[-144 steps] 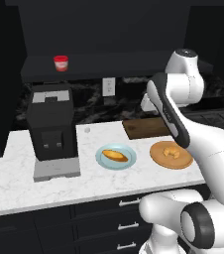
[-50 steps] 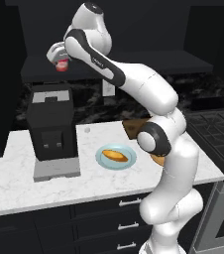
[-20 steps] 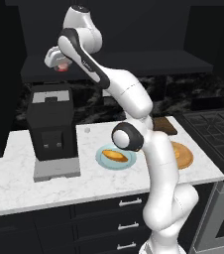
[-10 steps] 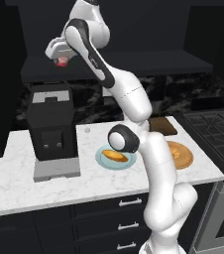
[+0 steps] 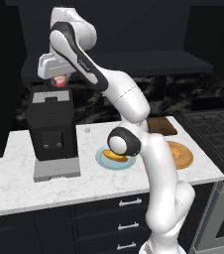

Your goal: From the different types of pastries on the counter, select a croissant and place it on the cutting board. Then retrieve a jar of jam from the cabinet and place it alongside the croissant on the cutting board.

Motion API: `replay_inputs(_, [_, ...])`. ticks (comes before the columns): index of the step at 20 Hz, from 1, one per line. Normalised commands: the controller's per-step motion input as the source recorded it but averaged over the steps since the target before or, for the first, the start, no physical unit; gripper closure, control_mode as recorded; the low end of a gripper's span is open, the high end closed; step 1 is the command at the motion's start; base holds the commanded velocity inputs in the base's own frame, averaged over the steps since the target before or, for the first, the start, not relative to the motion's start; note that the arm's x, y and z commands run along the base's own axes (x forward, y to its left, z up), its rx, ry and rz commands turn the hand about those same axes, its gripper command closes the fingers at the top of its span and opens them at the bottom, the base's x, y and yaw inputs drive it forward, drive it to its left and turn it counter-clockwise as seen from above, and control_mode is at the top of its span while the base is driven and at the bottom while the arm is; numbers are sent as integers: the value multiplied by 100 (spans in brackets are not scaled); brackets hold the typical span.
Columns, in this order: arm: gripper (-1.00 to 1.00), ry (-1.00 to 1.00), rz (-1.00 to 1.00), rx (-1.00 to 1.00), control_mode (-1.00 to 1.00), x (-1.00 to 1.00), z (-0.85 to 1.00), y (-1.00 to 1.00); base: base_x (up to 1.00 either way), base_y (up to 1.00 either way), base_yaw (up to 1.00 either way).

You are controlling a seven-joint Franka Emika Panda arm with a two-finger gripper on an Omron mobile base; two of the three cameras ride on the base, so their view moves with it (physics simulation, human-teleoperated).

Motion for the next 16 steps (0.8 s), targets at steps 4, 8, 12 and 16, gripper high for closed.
replay_inputs(4, [100,9,0,-14,-100,-100,-49,-10,0,0,0])
replay_inputs(8, [100,3,0,-5,-100,-100,-26,-31,0,0,0])
replay_inputs(12, [100,0,0,3,-100,-86,-3,-92,0,0,0])
replay_inputs(16, [100,0,0,14,-100,-82,-10,-100,0,0,0])
